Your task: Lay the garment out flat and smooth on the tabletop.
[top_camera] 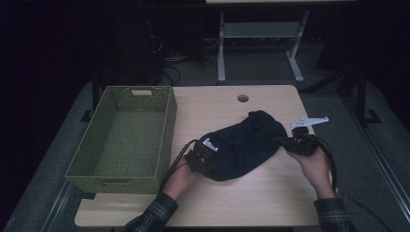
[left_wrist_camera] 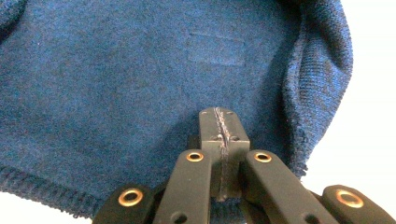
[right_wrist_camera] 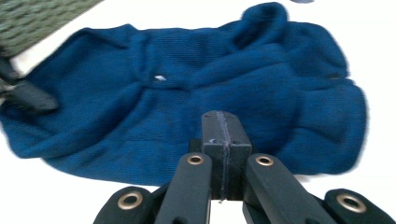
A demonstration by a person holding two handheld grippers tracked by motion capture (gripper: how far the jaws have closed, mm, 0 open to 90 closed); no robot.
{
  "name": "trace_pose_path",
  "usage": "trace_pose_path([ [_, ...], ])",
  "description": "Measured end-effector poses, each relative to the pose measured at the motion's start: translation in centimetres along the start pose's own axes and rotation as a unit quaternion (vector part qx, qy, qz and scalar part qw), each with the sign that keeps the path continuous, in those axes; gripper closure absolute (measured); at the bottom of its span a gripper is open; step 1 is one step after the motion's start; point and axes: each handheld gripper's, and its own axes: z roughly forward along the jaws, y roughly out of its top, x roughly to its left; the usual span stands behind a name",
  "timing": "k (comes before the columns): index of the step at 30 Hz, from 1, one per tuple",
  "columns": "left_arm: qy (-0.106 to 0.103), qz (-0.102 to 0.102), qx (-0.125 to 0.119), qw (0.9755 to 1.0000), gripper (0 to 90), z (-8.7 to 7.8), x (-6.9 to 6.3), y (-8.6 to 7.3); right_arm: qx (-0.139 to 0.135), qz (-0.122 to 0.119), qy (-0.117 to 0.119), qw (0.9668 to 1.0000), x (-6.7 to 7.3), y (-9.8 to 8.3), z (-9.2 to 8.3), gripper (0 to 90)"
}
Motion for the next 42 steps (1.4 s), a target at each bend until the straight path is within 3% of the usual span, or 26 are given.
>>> trace_pose_path([
  [7,0.001,0.001,0.001,1.0000,90.0,0.0,-0.1,0.0,0.019,-0.031,0.023,0.9991,3.3,-1.5,1.5,89.9],
  [13,0.000,0.006,0.005,1.0000,90.0,0.0,0.0,0.0,0.016,-0.033,0.053,0.9979,5.2,-2.3,2.3,89.9],
  [20,0.001,0.006,0.005,1.0000,90.0,0.0,0.0,0.0,0.029,-0.045,0.068,0.9963,7.4,-3.1,3.7,90.0],
  [22,0.000,0.005,0.005,1.0000,90.0,0.0,0.0,0.0,0.027,-0.053,0.070,0.9958,7.6,-3.1,4.0,90.0],
  [26,0.000,0.005,0.005,1.0000,90.0,0.0,0.0,0.0,0.028,-0.045,0.076,0.9957,7.9,-3.2,4.9,90.0],
  [34,-0.001,0.001,0.001,1.0000,90.0,0.0,0.0,0.0,0.031,-0.053,0.069,0.9957,8.0,-3.5,6.5,90.0],
  [37,-0.003,0.005,0.004,1.0000,90.0,0.0,0.1,0.0,0.048,-0.061,0.060,0.9952,8.2,-3.7,7.1,90.0],
  [42,-0.005,0.005,0.007,1.0000,89.8,0.0,0.2,0.1,0.051,-0.058,0.059,0.9953,8.2,-3.8,7.3,90.0],
])
